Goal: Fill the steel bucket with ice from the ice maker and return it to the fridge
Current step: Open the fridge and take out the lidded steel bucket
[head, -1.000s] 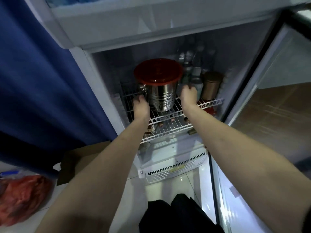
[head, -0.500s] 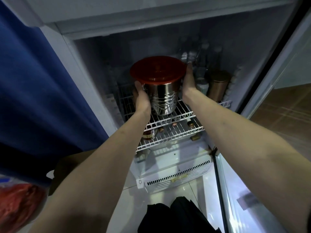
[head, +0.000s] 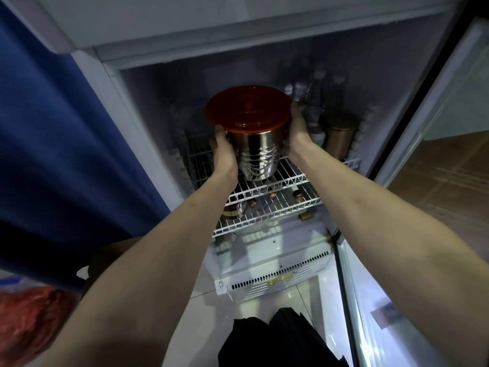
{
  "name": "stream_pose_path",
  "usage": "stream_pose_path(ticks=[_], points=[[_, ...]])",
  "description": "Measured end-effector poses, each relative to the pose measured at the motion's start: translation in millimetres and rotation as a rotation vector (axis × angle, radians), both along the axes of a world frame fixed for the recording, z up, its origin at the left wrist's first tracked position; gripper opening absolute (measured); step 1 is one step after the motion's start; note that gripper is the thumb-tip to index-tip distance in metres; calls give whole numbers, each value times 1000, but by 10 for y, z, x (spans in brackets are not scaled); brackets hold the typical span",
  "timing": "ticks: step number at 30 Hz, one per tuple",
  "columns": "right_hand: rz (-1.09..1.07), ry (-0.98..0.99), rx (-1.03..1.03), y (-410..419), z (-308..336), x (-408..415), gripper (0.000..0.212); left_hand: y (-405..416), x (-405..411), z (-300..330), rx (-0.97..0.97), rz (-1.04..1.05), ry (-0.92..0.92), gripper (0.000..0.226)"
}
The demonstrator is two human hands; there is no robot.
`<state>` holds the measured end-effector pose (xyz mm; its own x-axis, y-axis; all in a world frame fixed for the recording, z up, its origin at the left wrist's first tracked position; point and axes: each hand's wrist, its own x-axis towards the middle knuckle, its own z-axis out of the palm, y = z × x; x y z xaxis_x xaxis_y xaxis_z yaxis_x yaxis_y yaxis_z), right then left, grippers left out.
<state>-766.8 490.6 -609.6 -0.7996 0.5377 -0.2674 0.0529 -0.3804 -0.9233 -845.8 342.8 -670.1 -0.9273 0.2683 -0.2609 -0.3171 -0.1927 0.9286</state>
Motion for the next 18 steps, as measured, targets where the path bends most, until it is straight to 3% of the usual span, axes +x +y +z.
stream_pose_path(ticks=[4,13,16,18], points=[[3,66,15,0,119,109,70,-48,277,346,15,14,32,106],[-72,97,-7,-127,210,598,46,-195,674,463,27,27,2,90],[-70,62,10,-166,199,813,76,-315,949,626,19,0,3,87],[-77,37,13,-189,190,954,85,-379,1123,684,31,-21,-21,89]])
